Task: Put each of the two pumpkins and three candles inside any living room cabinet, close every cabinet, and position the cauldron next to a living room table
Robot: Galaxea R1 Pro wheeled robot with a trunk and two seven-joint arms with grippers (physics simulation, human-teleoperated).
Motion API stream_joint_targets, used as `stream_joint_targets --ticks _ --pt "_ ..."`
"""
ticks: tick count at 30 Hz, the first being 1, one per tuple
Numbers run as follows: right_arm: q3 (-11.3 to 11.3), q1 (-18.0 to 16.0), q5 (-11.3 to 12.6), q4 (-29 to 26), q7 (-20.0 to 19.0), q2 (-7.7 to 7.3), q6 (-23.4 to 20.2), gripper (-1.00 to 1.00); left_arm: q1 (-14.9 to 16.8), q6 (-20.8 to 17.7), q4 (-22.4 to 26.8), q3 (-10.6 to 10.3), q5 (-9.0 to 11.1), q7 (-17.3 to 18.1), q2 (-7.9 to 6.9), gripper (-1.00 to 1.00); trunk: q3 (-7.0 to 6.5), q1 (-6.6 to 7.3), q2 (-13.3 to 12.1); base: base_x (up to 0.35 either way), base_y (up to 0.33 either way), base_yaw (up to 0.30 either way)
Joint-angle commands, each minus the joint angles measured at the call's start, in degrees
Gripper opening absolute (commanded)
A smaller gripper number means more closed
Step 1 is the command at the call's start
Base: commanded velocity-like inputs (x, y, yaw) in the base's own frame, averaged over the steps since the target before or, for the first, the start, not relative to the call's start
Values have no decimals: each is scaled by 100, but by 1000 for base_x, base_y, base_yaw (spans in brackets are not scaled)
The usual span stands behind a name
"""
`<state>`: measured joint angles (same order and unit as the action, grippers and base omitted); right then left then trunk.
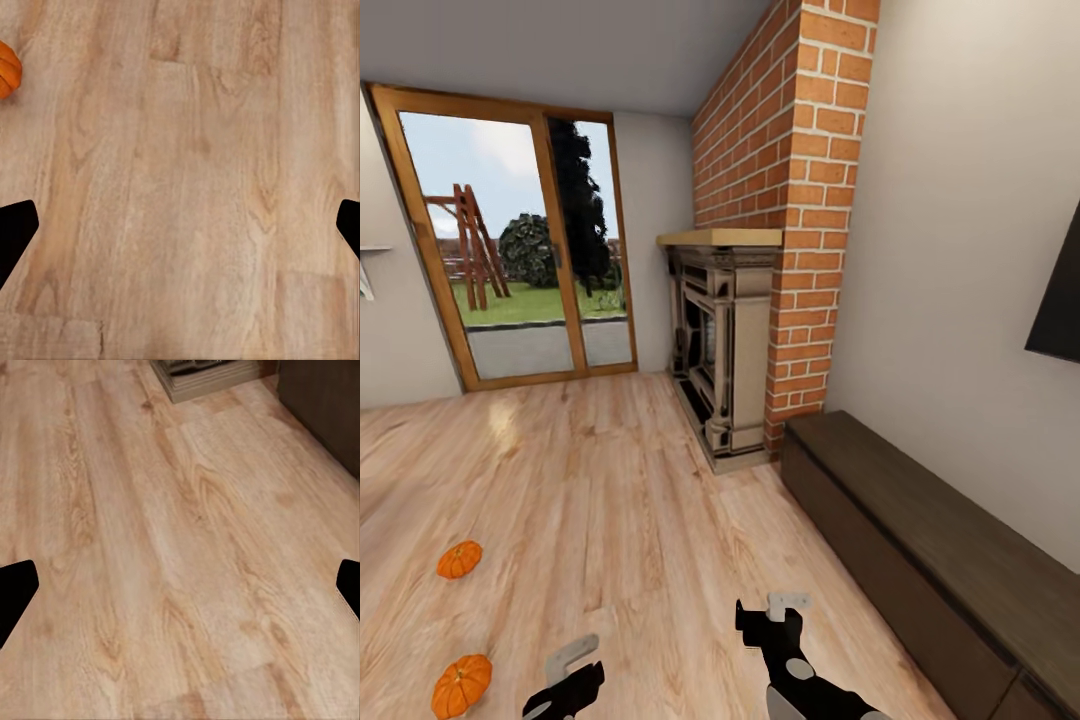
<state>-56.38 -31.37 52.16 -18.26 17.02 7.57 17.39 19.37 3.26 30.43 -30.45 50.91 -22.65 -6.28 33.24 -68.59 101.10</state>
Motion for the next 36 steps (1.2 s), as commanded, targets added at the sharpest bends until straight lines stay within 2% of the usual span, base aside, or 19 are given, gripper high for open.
stream_joint_targets --ticks 1,17,36 --pt "-49 -8 49 -2 29 -1 25 100 6 34 7 -45 59 -38 -8 100 5 -2 3 276 -110 95" --pt "-49 -5 49 -2 20 -1 28 100 6 34 4 -40 62 -38 -13 100 -49 -2 3 293 -1 247" --pt "-47 -8 106 -10 37 -17 36 100 6 34 7 -40 62 -38 -14 100 -53 -2 3 307 27 15"
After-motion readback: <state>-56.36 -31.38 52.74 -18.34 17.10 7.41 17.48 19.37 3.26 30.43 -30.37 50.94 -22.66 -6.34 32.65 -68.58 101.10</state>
